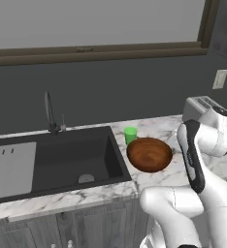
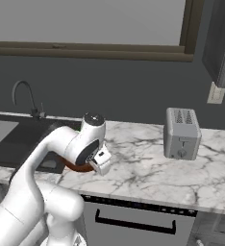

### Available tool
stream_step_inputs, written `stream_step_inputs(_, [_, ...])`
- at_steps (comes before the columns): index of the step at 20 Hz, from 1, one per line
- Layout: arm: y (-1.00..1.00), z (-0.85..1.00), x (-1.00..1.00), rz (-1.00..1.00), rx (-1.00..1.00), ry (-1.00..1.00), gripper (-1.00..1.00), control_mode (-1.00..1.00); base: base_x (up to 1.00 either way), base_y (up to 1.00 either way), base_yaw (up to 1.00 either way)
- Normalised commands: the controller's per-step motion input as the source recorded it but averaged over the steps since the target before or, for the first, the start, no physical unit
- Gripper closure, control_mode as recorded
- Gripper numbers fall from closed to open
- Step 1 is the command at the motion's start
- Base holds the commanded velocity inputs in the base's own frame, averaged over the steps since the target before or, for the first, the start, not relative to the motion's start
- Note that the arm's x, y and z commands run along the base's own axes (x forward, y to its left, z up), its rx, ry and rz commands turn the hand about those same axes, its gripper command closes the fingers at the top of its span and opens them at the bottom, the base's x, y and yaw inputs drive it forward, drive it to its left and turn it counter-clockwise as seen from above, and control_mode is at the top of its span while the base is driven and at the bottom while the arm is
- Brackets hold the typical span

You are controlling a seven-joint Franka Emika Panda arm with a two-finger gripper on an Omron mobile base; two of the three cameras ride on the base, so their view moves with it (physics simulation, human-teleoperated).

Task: Pick the cup and bowl from the counter and place them on the counter next to the sink.

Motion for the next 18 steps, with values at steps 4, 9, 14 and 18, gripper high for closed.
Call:
stream_step_inputs(4, [0.22, 0.28, -0.99, 0.21, -0.03, -0.15, -1.00, -1.00, 0.00, 0.00, 0.00])
stream_step_inputs(9, [0.33, 0.56, -0.83, 0.23, -0.07, -0.18, -1.00, -1.00, 0.00, 0.00, 0.00])
stream_step_inputs(14, [0.35, 0.57, -0.39, 0.15, -0.12, -0.11, -1.00, -1.00, 0.00, 0.00, 0.00])
stream_step_inputs(18, [0.32, 0.46, -0.19, 0.09, -0.18, 0.00, -1.00, -1.00, 0.00, 0.00, 0.00])
